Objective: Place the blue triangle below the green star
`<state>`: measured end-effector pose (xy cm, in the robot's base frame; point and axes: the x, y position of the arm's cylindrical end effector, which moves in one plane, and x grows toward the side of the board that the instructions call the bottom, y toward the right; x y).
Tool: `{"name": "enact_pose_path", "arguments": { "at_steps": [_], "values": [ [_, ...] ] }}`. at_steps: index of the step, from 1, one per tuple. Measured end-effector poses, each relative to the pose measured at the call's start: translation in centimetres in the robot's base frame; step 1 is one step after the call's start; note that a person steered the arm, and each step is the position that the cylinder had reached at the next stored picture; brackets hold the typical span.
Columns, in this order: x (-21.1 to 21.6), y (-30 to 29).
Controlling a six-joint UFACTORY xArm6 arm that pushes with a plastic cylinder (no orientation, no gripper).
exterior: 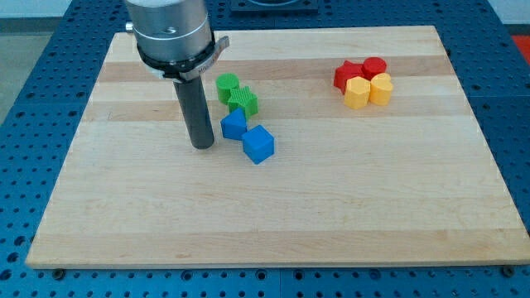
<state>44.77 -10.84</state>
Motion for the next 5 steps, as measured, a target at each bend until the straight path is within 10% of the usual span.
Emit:
{"name": "enact_pose_path", "arguments": {
  "at_steps": [5],
  "values": [
    [-1.66,-0.06]
  ]
}}
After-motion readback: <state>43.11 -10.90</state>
